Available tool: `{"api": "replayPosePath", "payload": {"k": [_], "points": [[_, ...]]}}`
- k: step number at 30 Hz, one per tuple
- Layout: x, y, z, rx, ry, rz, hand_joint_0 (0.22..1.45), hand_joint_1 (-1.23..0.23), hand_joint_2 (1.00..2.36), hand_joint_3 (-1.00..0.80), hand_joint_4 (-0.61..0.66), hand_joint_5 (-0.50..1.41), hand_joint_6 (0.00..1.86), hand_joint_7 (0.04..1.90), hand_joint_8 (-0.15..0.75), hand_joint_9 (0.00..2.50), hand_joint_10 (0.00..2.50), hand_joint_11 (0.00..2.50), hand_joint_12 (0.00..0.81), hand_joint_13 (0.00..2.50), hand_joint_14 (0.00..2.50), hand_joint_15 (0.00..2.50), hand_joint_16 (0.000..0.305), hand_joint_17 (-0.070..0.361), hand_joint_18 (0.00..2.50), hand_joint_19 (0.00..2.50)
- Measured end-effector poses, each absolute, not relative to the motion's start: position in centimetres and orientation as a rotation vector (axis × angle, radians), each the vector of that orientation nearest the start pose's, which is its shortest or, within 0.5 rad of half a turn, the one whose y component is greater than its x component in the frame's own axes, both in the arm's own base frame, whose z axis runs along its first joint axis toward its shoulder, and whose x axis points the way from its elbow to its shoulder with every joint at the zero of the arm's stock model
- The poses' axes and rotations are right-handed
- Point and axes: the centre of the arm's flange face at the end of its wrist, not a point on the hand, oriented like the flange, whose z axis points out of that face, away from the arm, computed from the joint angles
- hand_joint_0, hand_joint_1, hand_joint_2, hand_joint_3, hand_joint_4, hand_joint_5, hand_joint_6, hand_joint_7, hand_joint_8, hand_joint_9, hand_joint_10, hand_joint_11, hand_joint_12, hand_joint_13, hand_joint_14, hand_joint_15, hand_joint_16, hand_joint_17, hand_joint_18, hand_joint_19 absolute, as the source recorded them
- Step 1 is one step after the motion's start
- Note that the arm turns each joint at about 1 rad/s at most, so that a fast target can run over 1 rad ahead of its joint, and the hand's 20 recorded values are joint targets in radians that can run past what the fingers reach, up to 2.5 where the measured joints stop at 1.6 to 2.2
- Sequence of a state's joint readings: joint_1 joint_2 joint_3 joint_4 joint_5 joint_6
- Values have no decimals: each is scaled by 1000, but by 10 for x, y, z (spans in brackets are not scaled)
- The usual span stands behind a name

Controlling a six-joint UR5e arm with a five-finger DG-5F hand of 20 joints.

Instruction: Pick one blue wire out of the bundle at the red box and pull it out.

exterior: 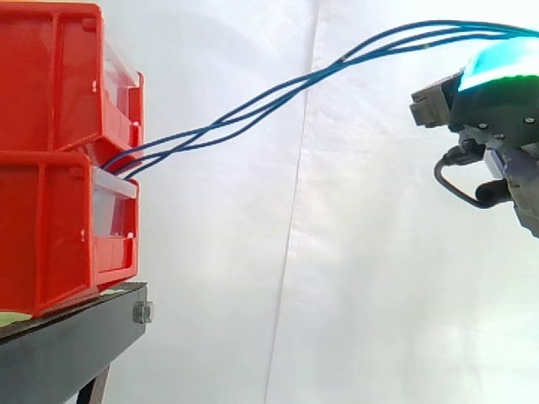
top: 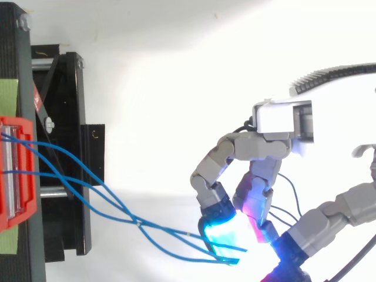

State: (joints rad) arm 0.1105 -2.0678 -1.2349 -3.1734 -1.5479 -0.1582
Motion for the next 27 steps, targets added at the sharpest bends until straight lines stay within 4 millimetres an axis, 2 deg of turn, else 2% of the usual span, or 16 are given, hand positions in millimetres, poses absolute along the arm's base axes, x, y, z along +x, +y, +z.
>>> {"api": "replayPosePath", "payload": {"k": [3, 8, 10, 12, 13, 16, 20, 27], "points": [[679, -61, 356, 1164, 1497, 1061, 730, -1016, 1012, -330, 226, -204, 993, 860, 353, 869, 10, 858, 448, 887, 15, 482, 55, 123, 986, 381], [679, -61, 356, 1167, 1499, 1060, 682, -1042, 1000, -490, 261, -219, 989, 837, 357, 817, 10, 854, 448, 855, 15, 465, 56, 125, 968, 372], [679, -62, 356, 1167, 1499, 1060, 598, -993, 1000, -500, 260, -216, 985, 845, 361, 834, 9, 863, 449, 851, 16, 479, 57, 128, 962, 396], [679, -62, 356, 1167, 1499, 1059, 564, -959, 1000, -500, 259, -206, 980, 857, 373, 867, 9, 869, 456, 856, 17, 491, 57, 129, 961, 421], [679, -62, 356, 1168, 1499, 1059, 513, -878, 1000, -500, 259, -189, 974, 874, 393, 904, 11, 866, 468, 872, 16, 493, 60, 135, 977, 429], [679, -63, 356, 1168, 1498, 1059, 495, -805, 1000, -500, 250, -166, 965, 924, 404, 965, 9, 838, 475, 897, 16, 488, 61, 137, 992, 451], [678, -63, 356, 1168, 1498, 1059, 506, -788, 1000, -489, 241, -149, 959, 965, 406, 1020, 11, 848, 476, 920, 15, 496, 60, 136, 1006, 461], [678, -64, 356, 1169, 1497, 1058, 612, -817, 1013, -308, 213, -127, 952, 1079, 391, 1068, 10, 857, 453, 934, 16, 501, 55, 124, 1000, 481]]}}
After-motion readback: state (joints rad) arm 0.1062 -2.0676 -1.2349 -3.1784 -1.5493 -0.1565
